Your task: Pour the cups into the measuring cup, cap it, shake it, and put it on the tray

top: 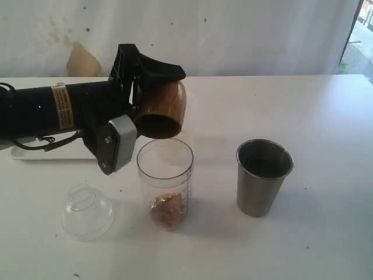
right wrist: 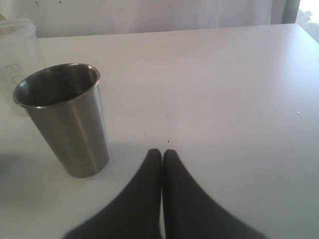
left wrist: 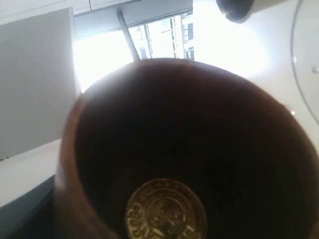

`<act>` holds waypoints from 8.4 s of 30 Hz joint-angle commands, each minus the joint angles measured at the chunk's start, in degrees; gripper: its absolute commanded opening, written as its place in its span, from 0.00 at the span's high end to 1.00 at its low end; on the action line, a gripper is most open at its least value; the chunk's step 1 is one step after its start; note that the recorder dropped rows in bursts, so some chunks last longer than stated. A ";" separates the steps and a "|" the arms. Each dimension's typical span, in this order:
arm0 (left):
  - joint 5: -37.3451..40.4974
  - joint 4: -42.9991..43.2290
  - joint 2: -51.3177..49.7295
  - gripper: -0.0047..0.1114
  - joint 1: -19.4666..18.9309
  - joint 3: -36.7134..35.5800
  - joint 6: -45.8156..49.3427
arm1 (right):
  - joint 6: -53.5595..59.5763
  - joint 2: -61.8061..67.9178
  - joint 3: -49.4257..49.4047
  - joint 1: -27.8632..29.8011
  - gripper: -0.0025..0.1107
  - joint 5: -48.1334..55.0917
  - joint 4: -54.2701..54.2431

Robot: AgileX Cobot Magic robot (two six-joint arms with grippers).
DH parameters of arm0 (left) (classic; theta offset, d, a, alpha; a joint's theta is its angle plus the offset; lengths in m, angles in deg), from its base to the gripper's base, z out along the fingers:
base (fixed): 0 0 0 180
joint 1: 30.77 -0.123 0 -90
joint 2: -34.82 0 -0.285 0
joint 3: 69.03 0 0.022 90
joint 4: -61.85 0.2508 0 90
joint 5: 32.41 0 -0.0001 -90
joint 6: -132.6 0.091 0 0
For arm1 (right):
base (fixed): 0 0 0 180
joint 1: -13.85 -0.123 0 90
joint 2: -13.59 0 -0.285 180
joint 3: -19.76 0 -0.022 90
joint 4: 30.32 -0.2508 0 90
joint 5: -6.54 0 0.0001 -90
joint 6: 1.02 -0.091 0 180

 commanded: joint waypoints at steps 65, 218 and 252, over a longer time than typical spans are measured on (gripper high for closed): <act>9.33 -94.17 -1.08 0.96 -27.29 -14.87 -46.10 | 0.21 -0.27 -0.31 0.40 0.98 0.02 -0.12; 57.38 -64.18 77.79 0.96 -27.32 -18.95 -59.55 | 0.21 -0.27 -0.31 0.40 0.98 0.02 -0.12; 57.88 -58.52 93.37 0.96 -27.32 -48.30 -59.03 | 0.21 -0.27 -0.31 0.40 0.98 0.02 -0.10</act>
